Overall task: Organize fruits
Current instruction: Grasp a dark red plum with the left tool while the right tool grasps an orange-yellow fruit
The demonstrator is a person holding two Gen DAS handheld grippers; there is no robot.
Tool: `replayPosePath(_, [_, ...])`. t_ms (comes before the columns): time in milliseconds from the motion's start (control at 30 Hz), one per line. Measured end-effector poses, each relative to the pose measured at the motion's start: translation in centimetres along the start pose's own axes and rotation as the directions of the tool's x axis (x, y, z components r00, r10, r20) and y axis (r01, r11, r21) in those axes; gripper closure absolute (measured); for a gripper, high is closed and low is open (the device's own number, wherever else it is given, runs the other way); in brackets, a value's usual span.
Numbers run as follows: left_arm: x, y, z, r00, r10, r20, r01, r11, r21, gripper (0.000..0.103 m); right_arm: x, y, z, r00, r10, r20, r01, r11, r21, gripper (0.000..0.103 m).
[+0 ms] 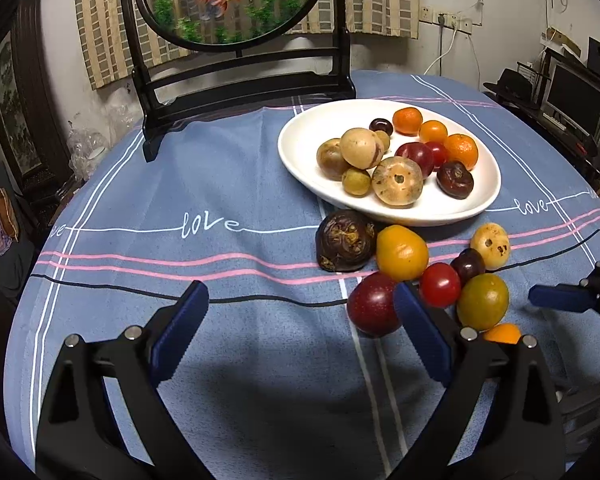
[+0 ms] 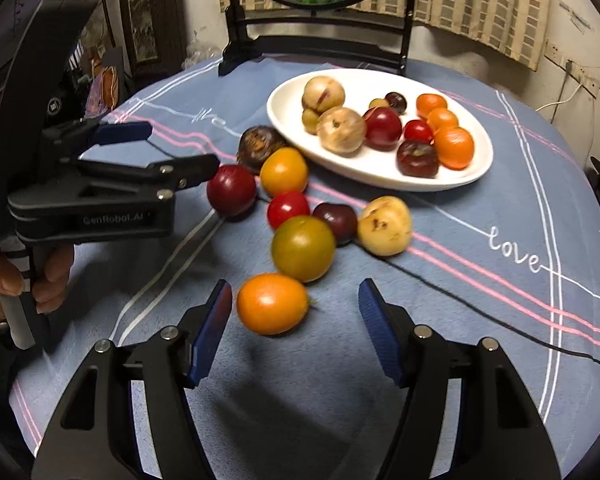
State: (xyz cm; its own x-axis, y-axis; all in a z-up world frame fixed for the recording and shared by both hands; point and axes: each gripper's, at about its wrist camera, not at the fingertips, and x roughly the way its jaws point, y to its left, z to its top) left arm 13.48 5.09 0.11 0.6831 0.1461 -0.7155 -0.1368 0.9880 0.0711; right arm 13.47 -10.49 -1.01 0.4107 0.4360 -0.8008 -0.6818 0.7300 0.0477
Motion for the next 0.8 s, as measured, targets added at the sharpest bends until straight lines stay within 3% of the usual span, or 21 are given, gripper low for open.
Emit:
replayPosePath(67, [0.0,-0.1,-0.1,1.000,0.000,-0.003,0.000,1.000,0.006,0.008,0.5,0.5,-0.1,1.000,-0.002,-0.015,0.002,1.000,-0.011,0.039])
replayPosePath(133, [0.0,-0.2,-0.1,1.000,-0.003,-0.003,0.003,1.000,0.009,0.008,1.0,1.0,-0.3,0.999,-0.014,-0.029,0.013,1.000,-0.021,0.057])
replayPosePath(333, [0.2,-0.5,-0.4,1.000,-0.021,-0.016,0.022,1.000,0.018,0.007,1.2,1.8,-0.4,0.999,-0.042,-0.023,0.041,0.998,-0.041,0.060])
replayPosePath(667, [1.4,-2.0,-1.0,0.999,-0.016,-0.037,0.019,0.996,0.082,0.008,-1.5,-4.0,0.0,0.998,-0.026,0.052,0.018,0.988,0.153,0.060])
replayPosePath(800, [2.5,-2.5,-1.3,0.998,0.001,-0.055,0.004,0.995,0.096,0.008,-1.8,-4.0,0.1,0.998,-0.027,0.061,0.017,0.987,0.161,0.060])
